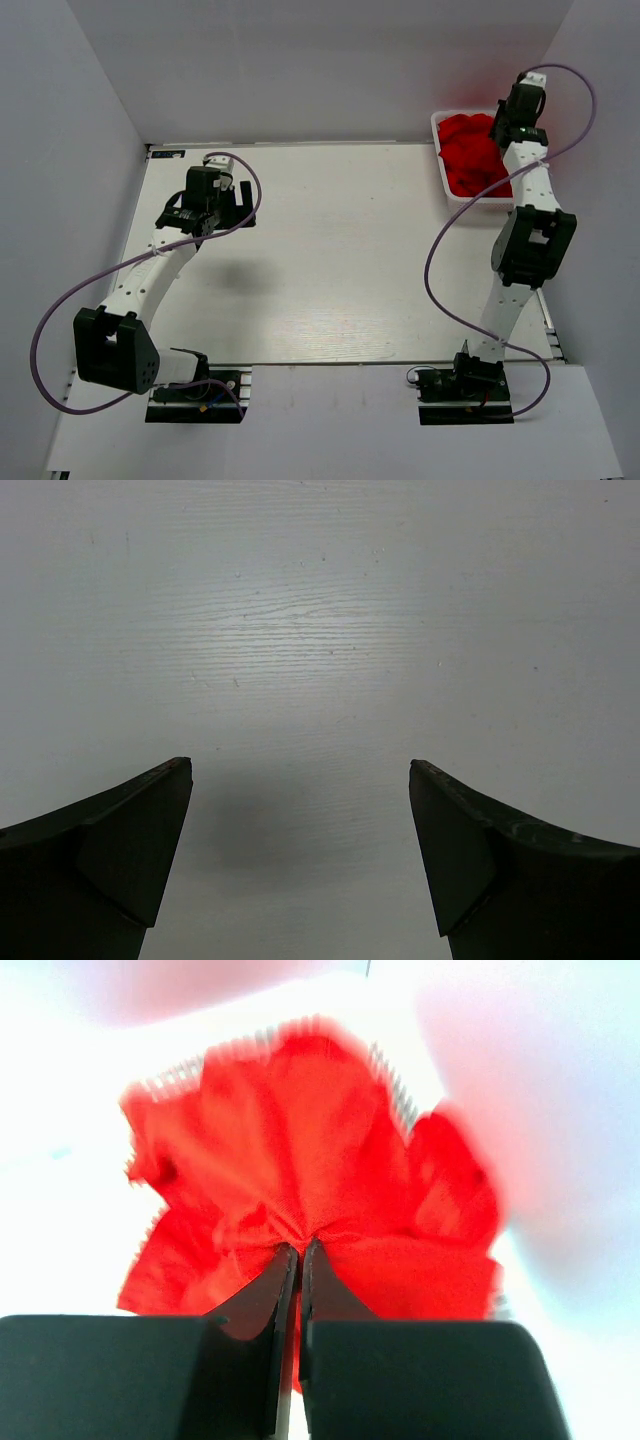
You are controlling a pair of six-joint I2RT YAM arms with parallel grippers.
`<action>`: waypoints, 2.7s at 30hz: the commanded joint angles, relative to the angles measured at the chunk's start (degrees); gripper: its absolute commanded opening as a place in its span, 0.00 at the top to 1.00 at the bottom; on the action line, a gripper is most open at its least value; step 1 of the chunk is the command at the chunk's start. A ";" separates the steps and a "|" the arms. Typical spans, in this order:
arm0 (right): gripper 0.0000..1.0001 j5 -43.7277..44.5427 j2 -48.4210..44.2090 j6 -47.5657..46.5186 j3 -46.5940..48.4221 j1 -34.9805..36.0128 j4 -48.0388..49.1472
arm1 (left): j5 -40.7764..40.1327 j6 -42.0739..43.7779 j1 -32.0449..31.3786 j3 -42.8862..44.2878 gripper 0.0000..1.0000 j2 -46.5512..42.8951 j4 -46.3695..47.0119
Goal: Fold and stack the t-shirts
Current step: Grab crumpled tshirt from bin with the right arm, then move the tshirt to the center of the board
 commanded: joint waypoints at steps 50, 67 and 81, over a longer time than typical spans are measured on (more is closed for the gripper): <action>1.00 -58.83 -27.04 21.77 -7.06 17.49 38.82 | 3.17 -0.58 0.07 3.07 0.00 -6.77 -0.92; 0.50 -35.80 -30.39 10.69 -53.85 23.91 28.12 | 5.28 -0.06 0.07 3.07 0.00 -4.22 -0.92; 0.10 -12.26 -35.91 12.71 -44.96 23.83 7.10 | 10.30 -3.30 -2.47 11.15 0.00 7.99 -6.11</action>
